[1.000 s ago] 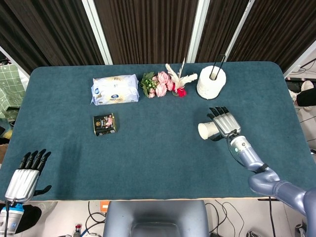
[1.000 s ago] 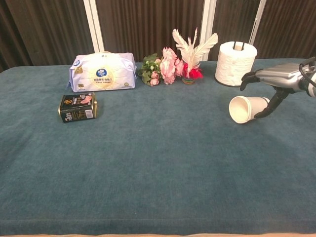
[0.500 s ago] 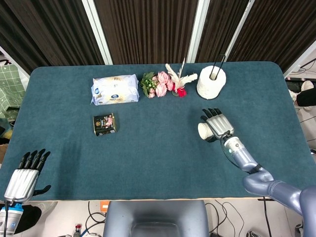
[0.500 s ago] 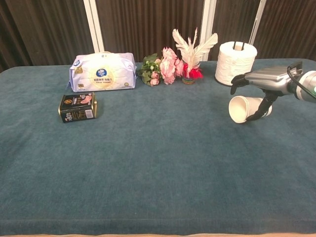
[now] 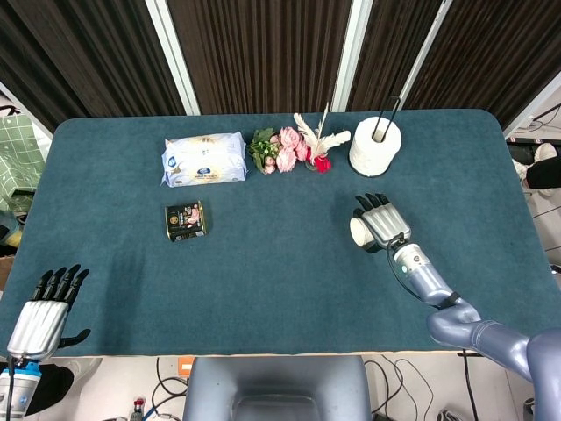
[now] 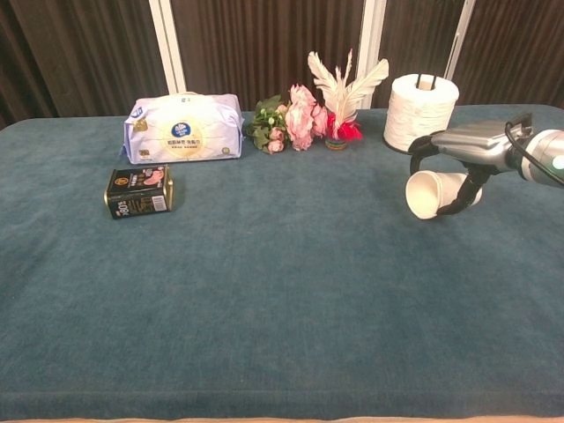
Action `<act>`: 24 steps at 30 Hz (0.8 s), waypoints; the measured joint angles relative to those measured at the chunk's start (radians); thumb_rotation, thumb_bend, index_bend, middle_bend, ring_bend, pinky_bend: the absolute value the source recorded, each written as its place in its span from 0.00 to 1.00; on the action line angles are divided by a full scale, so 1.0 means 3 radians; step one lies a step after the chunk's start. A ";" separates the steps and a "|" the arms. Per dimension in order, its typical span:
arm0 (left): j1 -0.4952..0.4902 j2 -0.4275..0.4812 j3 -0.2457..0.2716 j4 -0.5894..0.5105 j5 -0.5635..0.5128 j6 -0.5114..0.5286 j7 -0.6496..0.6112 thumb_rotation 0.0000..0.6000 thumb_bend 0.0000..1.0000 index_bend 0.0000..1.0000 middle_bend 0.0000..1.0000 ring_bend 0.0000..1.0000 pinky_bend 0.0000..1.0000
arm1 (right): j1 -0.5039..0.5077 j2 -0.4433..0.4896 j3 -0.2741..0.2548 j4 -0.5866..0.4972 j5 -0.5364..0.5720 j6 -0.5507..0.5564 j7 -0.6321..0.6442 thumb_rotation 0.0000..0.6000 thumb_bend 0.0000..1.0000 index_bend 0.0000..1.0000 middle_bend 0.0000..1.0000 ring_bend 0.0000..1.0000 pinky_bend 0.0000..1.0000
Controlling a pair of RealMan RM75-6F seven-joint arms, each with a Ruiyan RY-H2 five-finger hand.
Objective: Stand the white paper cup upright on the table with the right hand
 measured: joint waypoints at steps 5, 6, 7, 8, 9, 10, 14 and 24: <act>-0.0002 -0.0001 -0.0001 0.0003 -0.0003 -0.0002 0.0000 1.00 0.04 0.00 0.00 0.00 0.00 | -0.0001 -0.0013 -0.0004 0.0032 0.0013 0.0000 -0.0004 0.94 0.26 0.37 0.10 0.03 0.13; -0.0002 -0.0001 -0.0002 0.0003 -0.0003 -0.0003 -0.0001 1.00 0.04 0.00 0.00 0.00 0.00 | -0.0002 -0.0014 -0.0005 0.0032 0.0014 -0.0001 0.0001 0.95 0.27 0.37 0.11 0.03 0.13; -0.0002 -0.0001 -0.0001 0.0003 -0.0003 -0.0003 -0.0001 1.00 0.04 0.00 0.00 0.00 0.00 | -0.0002 -0.0015 -0.0003 0.0030 0.0015 -0.0002 0.0011 0.96 0.27 0.38 0.11 0.03 0.13; -0.0003 0.0000 -0.0001 0.0003 -0.0003 -0.0003 -0.0001 1.00 0.04 0.00 0.00 0.00 0.00 | -0.0002 -0.0015 -0.0001 0.0030 0.0015 -0.0002 0.0021 0.96 0.27 0.38 0.11 0.03 0.13; -0.0002 0.0001 -0.0001 0.0003 -0.0004 -0.0003 -0.0001 1.00 0.04 0.00 0.00 0.00 0.00 | -0.0001 -0.0016 0.0000 0.0030 0.0012 0.0000 0.0030 0.97 0.27 0.40 0.11 0.03 0.13; -0.0002 0.0001 -0.0001 0.0003 -0.0005 -0.0003 -0.0002 1.00 0.04 0.00 0.00 0.00 0.00 | -0.0001 -0.0016 0.0002 0.0030 0.0008 0.0003 0.0046 0.97 0.27 0.41 0.12 0.03 0.13; -0.0001 0.0002 -0.0002 0.0002 -0.0007 0.0000 -0.0004 1.00 0.04 0.00 0.00 0.00 0.00 | -0.0006 -0.0006 0.0025 0.0001 0.0002 0.0015 0.0145 0.98 0.27 0.42 0.12 0.03 0.13; -0.0005 -0.0002 0.0002 -0.0001 -0.0003 -0.0007 0.0008 1.00 0.04 0.00 0.00 0.00 0.00 | -0.0043 0.0114 0.0156 -0.0170 -0.0024 0.0074 0.0681 1.00 0.27 0.39 0.13 0.03 0.13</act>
